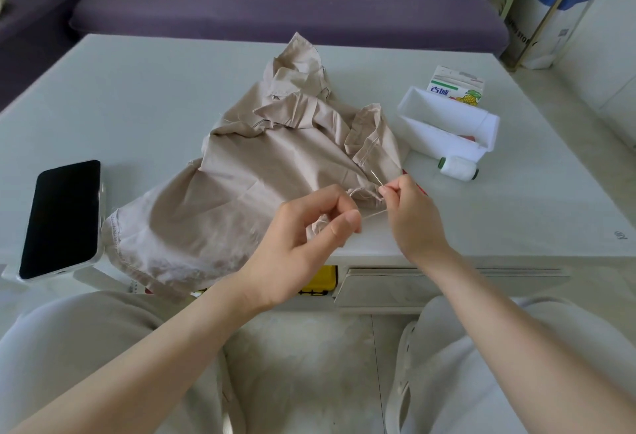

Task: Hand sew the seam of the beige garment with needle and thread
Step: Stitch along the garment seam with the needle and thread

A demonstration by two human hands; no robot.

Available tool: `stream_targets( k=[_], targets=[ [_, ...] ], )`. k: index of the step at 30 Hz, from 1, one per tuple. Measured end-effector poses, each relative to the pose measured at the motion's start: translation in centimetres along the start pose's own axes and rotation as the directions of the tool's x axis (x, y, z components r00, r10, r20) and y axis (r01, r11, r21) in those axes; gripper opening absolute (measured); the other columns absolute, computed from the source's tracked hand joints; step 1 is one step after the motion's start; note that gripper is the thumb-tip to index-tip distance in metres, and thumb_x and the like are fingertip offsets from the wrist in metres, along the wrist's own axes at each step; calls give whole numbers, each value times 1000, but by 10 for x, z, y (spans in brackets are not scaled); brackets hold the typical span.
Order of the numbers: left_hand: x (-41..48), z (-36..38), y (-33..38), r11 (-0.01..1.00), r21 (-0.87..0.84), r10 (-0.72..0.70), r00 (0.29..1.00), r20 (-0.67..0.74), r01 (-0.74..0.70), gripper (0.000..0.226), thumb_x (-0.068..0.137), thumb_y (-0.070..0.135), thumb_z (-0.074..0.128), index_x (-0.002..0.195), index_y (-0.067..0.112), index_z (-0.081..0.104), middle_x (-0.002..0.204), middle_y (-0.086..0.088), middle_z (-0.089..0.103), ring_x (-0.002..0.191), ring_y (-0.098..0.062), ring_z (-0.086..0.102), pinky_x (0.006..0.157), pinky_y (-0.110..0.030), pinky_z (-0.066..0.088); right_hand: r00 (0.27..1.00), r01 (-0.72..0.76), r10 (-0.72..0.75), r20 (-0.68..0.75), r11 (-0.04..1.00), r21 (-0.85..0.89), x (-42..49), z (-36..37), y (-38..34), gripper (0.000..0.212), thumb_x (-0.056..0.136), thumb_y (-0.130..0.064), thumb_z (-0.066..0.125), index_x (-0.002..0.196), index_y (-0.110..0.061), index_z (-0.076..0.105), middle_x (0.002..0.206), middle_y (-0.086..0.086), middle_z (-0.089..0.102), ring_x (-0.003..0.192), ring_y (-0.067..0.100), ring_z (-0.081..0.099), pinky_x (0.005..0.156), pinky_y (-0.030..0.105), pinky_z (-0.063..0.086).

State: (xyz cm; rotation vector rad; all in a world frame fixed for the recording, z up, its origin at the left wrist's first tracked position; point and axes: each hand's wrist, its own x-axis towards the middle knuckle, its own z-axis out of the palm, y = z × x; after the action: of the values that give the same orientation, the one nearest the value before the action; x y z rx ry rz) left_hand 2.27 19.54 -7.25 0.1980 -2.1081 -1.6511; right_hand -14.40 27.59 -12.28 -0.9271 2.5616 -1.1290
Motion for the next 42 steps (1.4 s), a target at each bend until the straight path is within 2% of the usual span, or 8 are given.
stream_targets(
  k=[6,11,17,22,30,34,36,42],
  targets=[
    [4,-7,-2,999,36,-36,998,-58,38,22,93,31,54,72,24,55,63,6,43,56,-5,35,55,-13,31,1000,6,-7,28,1000,19,-4,5,1,20,100,-24,40,86,-14,49,76,-4,58,73,18,53,64,28,38],
    [9,-9,-8,985,99,-124,974,-188,144,23,94,17,55,74,5,56,58,-1,36,49,-5,31,47,-10,29,964,258,-238,-120,945,198,-14,4,-18,17,99,-17,47,82,-15,52,81,-4,60,80,16,55,71,10,39],
    [14,-8,-20,956,252,-99,973,-207,150,19,92,19,59,74,12,61,53,-11,40,48,-7,31,49,-13,28,944,-63,-173,281,741,669,-34,10,-42,23,101,-14,38,83,-11,51,59,-8,58,59,7,57,63,23,51],
    [13,-5,-21,954,247,-126,974,-190,172,24,93,22,57,73,10,57,53,2,36,47,-7,30,47,-10,27,964,-73,-124,235,724,686,-26,4,-40,24,101,-17,40,79,-16,50,50,-14,34,46,3,27,43,16,23],
    [7,-5,-8,995,39,-86,989,-117,91,28,89,32,55,67,17,51,55,9,39,51,-8,30,50,-17,28,998,-19,45,-37,844,535,-5,7,-23,20,96,-13,46,78,-16,55,62,-8,45,51,-2,41,54,8,34],
    [3,-7,-3,1000,-25,-2,998,-64,0,18,86,31,54,73,18,55,62,8,48,57,-15,41,55,-28,36,989,-1,72,-126,874,486,-1,11,-9,22,97,-16,46,77,-20,53,63,-6,46,65,7,45,63,22,37],
    [0,-8,0,997,-68,39,999,-35,-41,14,87,26,53,76,18,56,64,12,50,57,-8,42,57,-18,35,985,-8,85,-153,895,446,1,14,-2,23,97,-16,46,76,-23,51,63,-7,47,68,13,44,65,25,36],
    [-9,-4,12,954,111,268,959,93,-278,16,89,14,51,83,7,64,70,5,54,62,-10,47,63,-17,39,978,-45,116,-174,929,367,7,21,7,18,98,-13,46,80,-15,51,67,-4,49,72,15,46,57,9,35]
  ],
)
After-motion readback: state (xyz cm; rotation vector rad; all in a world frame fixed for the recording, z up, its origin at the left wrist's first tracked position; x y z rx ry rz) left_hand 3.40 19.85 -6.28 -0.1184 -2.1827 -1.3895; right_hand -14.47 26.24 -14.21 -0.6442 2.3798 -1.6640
